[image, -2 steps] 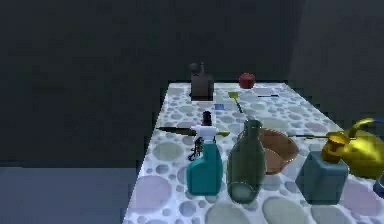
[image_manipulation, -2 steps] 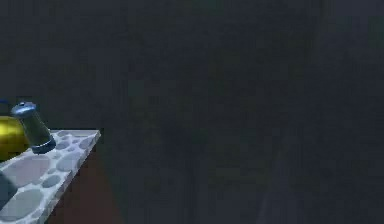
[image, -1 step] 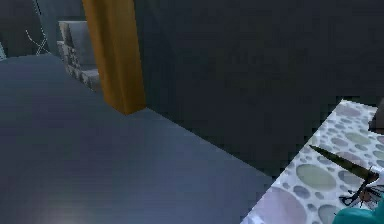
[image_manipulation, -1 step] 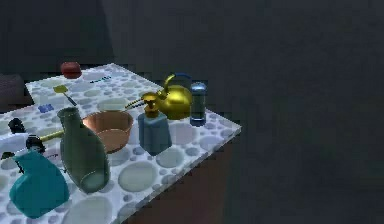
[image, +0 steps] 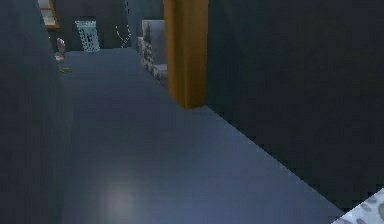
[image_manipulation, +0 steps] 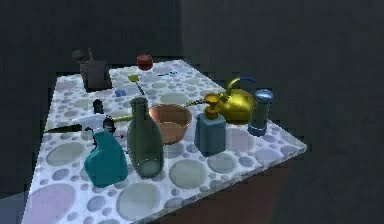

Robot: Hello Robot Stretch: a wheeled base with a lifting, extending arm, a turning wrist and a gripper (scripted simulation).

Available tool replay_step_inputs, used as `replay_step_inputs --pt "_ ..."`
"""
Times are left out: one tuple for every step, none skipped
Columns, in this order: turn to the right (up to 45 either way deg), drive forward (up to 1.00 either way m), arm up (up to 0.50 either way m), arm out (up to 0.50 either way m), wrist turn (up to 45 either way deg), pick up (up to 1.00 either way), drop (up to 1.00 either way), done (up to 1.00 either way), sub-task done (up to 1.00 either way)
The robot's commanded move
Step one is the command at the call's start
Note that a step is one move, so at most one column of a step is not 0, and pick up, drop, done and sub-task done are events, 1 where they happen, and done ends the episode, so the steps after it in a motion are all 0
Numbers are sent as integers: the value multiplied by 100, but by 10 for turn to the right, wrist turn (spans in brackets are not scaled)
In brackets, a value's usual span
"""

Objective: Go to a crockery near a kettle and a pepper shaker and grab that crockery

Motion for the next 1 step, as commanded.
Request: replay_step_inputs --pt "0 0 50 0 0 0 0 0 0"
